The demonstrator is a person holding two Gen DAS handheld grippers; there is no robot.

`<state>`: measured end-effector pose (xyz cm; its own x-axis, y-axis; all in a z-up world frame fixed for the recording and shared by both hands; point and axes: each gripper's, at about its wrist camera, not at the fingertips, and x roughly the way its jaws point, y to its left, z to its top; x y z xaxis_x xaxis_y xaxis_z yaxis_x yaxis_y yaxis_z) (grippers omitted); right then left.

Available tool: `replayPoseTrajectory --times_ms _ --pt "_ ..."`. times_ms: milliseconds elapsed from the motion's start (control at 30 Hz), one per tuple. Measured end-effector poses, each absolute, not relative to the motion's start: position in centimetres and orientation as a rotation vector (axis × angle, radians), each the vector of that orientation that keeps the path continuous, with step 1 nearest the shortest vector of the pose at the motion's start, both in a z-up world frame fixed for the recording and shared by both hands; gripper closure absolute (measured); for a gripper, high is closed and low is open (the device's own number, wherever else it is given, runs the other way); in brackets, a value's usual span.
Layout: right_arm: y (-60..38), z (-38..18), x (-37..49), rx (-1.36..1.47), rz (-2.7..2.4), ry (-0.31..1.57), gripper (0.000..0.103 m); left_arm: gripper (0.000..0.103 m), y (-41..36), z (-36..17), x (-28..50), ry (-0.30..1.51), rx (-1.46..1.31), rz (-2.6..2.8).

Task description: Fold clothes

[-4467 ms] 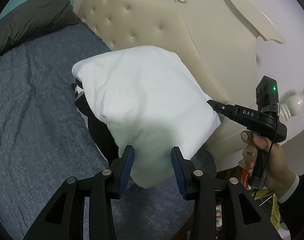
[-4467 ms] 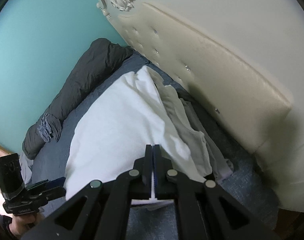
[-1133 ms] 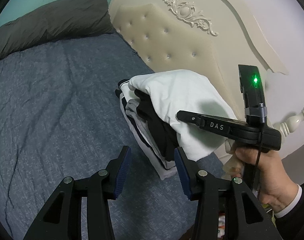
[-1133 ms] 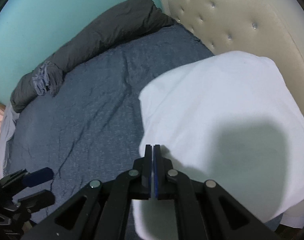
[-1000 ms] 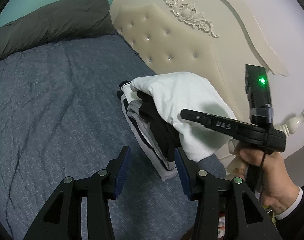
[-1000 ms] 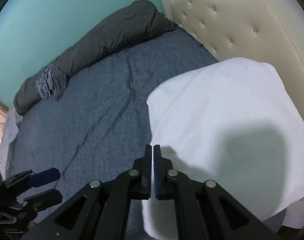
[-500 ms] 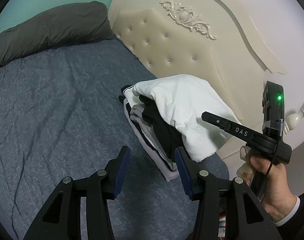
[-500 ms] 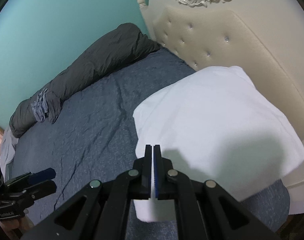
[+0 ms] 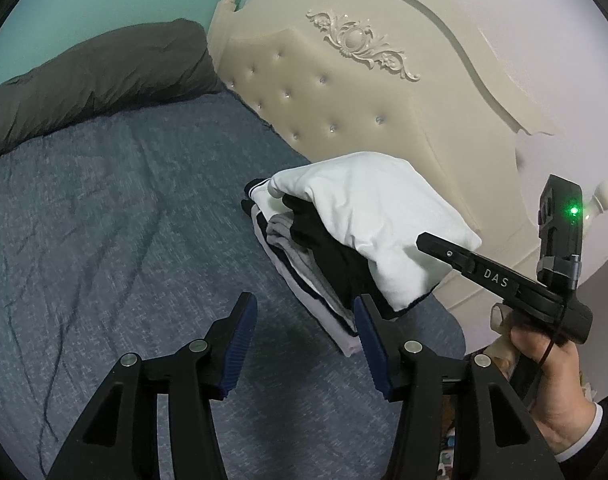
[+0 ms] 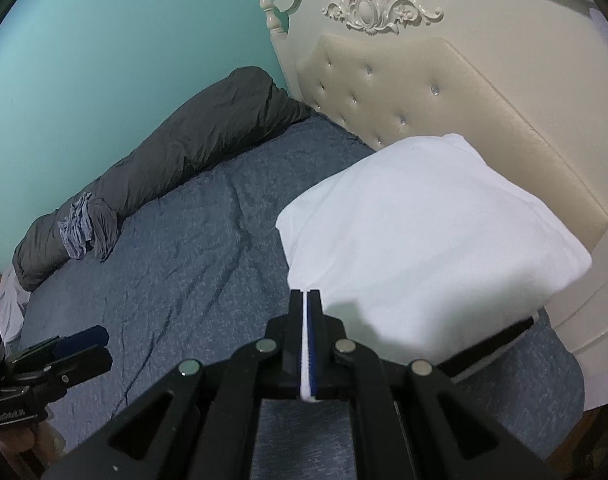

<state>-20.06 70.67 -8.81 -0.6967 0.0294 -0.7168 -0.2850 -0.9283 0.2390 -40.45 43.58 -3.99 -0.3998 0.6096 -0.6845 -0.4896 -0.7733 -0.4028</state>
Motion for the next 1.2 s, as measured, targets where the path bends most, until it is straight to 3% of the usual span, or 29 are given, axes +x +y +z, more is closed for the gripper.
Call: replayPoseTrajectory --times_ms 867,967,1067,1200 --pt "63.9 -6.7 -15.1 -0.96 2.704 0.433 0.1 0.043 39.4 -4.1 -37.0 -0.161 -1.01 2.205" --pt "63.3 -6.9 -14.5 -0.936 2.705 0.432 0.095 0.04 39.0 -4.4 -36.7 -0.151 -0.993 2.203" --pt "62.8 -7.2 -13.9 -0.915 2.703 0.43 0.08 0.037 38.7 -4.8 -36.4 -0.138 -0.98 2.196" --pt "62.0 -7.9 -13.1 -0.889 2.701 0.42 0.079 0.037 37.9 -5.3 -36.1 -0.142 -0.949 2.192"
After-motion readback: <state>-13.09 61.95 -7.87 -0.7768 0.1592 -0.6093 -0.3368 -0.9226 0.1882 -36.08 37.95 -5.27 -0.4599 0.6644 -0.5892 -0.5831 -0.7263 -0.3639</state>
